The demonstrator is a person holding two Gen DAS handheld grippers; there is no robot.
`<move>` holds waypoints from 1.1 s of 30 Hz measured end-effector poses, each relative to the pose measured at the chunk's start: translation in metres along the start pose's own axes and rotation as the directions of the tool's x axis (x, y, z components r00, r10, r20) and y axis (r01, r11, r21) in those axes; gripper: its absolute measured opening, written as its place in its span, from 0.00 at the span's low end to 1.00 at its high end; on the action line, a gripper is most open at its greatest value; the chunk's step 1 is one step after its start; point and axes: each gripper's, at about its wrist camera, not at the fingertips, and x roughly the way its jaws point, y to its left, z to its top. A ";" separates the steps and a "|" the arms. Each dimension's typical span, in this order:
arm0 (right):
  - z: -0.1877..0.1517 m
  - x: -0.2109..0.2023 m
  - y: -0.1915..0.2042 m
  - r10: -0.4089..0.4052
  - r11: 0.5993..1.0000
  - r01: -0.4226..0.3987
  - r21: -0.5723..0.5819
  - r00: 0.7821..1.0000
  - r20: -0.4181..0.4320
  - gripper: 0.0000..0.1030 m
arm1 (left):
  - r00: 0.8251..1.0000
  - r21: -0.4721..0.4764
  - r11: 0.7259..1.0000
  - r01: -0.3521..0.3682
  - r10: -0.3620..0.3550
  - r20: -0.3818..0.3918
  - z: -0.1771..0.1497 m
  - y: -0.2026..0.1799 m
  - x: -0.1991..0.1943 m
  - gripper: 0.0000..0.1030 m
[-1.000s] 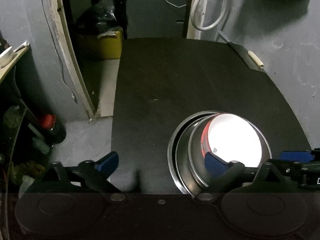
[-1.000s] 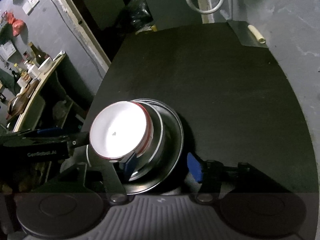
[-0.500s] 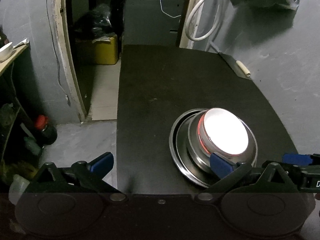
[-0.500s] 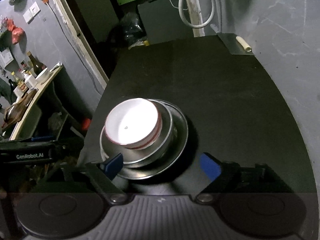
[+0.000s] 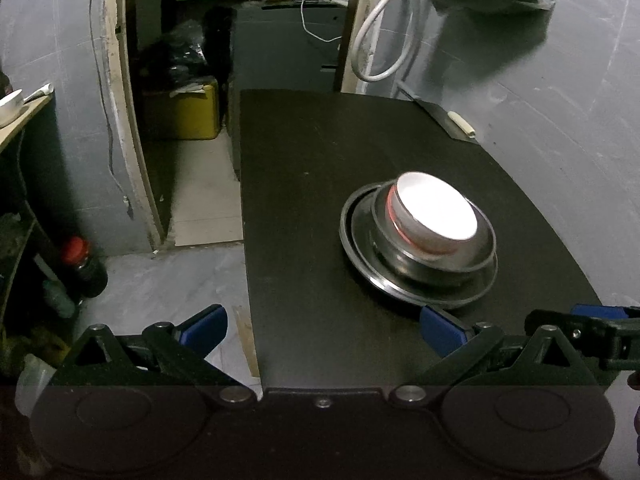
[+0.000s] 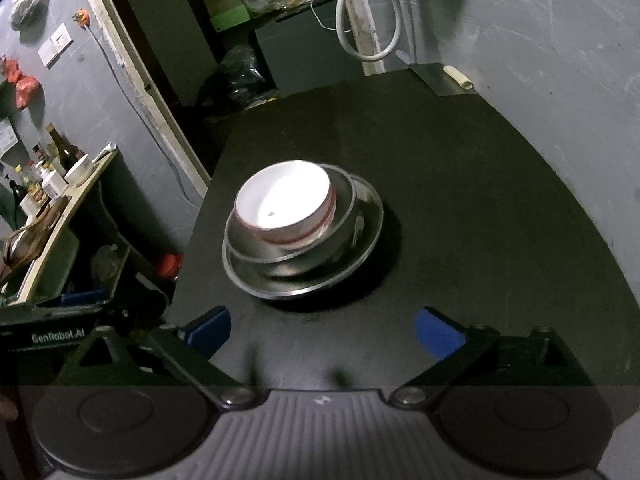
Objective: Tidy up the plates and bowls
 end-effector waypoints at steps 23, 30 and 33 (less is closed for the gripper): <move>-0.060 -0.016 0.028 -0.031 0.999 0.032 -0.002 0.988 0.154 1.00 | 0.995 0.026 0.999 0.043 -0.045 0.087 -0.048 0.035 -0.026 0.99; -0.065 -0.017 0.032 -0.054 0.998 0.061 -0.031 0.982 0.181 1.00 | 0.996 0.030 0.999 0.033 -0.036 0.083 -0.053 0.039 -0.027 0.99; -0.066 -0.017 0.033 -0.056 0.998 0.063 -0.031 0.982 0.183 1.00 | 0.996 0.030 0.999 0.031 -0.033 0.084 -0.054 0.041 -0.028 0.99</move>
